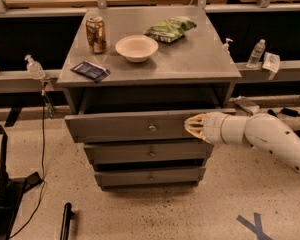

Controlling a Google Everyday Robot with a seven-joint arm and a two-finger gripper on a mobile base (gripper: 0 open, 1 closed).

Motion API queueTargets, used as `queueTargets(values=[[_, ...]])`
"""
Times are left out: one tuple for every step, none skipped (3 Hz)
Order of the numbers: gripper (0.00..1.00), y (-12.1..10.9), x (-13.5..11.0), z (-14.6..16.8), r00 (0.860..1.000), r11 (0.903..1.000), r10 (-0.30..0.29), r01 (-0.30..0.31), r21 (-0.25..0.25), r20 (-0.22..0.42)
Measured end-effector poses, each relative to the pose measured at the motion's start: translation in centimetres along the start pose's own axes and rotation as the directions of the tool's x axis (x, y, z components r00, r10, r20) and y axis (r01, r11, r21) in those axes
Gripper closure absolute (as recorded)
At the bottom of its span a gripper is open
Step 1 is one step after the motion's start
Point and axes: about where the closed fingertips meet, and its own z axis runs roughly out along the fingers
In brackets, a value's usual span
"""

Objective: Close top drawer

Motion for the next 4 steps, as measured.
queueTargets(values=[[1.0,0.6,1.1,0.5,0.999,0.9994,0.024,-0.023,-0.028,0.035],[1.0,1.2,2.6,2.1,0.998,0.9952,0.059,-0.057,-0.079,0.026],[1.0,1.3,4.5,4.7,0.991,0.9816,0.129,-0.13,-0.14,-0.021],[1.0,0.9,5.3,7.1,0.978,0.9612,0.193,-0.204,-0.185,-0.077]])
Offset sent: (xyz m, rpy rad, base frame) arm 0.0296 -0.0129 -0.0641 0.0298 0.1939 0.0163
